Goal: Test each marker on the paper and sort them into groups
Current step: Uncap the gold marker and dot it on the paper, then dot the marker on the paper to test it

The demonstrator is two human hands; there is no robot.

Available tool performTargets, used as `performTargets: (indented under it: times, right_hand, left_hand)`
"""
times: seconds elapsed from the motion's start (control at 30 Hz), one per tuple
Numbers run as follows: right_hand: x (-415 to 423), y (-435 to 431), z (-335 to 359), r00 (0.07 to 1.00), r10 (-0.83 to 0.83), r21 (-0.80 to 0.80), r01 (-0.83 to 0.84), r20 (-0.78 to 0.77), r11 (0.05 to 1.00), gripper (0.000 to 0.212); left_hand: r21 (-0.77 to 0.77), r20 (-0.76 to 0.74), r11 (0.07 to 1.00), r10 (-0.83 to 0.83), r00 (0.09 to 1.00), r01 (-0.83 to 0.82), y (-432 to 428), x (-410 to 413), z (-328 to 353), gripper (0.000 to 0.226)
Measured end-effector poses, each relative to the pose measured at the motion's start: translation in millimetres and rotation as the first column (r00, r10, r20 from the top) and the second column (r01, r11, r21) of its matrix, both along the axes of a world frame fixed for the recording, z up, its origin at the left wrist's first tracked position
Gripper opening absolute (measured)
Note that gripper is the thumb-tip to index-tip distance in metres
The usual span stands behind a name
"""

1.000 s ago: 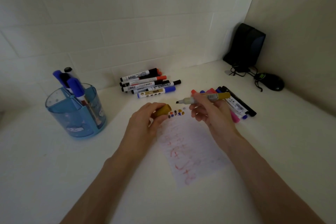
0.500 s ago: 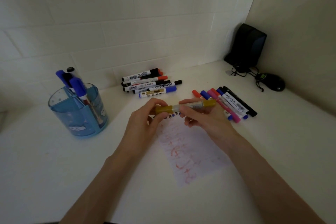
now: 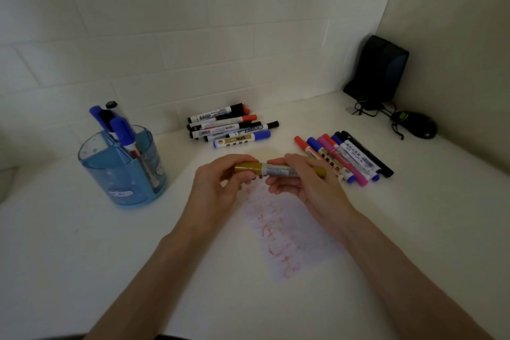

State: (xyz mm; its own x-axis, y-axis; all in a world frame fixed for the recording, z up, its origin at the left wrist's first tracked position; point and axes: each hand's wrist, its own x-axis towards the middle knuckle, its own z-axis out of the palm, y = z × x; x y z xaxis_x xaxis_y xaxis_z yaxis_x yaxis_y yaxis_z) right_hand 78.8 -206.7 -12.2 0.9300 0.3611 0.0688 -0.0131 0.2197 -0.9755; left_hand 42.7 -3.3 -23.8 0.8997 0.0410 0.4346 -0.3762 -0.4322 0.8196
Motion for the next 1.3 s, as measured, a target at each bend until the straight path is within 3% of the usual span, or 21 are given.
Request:
performTargets:
  times: [0.13, 0.23, 0.33, 0.53, 0.7, 0.83, 1.17, 1.3]
  right_hand:
    - [3.8, 2.8, 0.6, 0.998, -0.057, -0.078, 0.056, -0.012, 0.995, 0.028]
    - [9.3, 1.1, 4.2, 0.987, -0.162, -0.151, 0.163, 0.018, 0.975, 0.029]
    - [11.4, -5.1, 3.0, 0.971, -0.148, -0.227, 0.190, 0.188, 0.955, 0.026]
    - [12.6, 1.3, -4.3, 0.914, -0.021, -0.419, 0.206, 0.406, 0.884, 0.020]
    - [12.7, 3.3, -11.3, 0.877, -0.041, -0.425, 0.272, 0.479, 0.863, 0.012]
    - [11.7, 4.4, -10.6, 0.864, -0.072, -0.381, 0.293, 0.498, 0.877, 0.013]
    - [10.3, 6.4, -10.3, 0.863, -0.062, -0.431, 0.311, 0.501, 0.847, 0.013]
    - [8.7, 7.1, -8.7, 0.871, -0.080, -0.442, 0.323, 0.486, 0.837, 0.012]
  left_hand:
    - [0.060, -0.066, 0.998, -0.028, 0.997, 0.032, 0.8, 0.7, 4.5, 0.017]
    - [-0.067, -0.085, 0.998, -0.021, 0.996, 0.015, 7.3, -0.9, 13.6, 0.020]
    - [-0.197, -0.045, 0.980, -0.019, 0.999, 0.010, 16.0, -7.3, 26.3, 0.020]
    - [-0.260, 0.157, 0.963, 0.108, 0.982, -0.064, 41.6, -31.2, 69.9, 0.024]
    - [-0.285, 0.371, 0.923, 0.356, 0.858, -0.259, 91.9, -57.1, 114.7, 0.037]
    - [-0.220, 0.434, 0.873, 0.488, 0.757, -0.436, 129.3, -67.0, 128.1, 0.034]
    - [0.041, 0.347, 0.862, 0.462, 0.816, -0.505, 124.3, -60.0, 101.1, 0.034]
    - [0.205, 0.352, 0.806, 0.469, 0.810, -0.556, 125.1, -55.2, 91.2, 0.032]
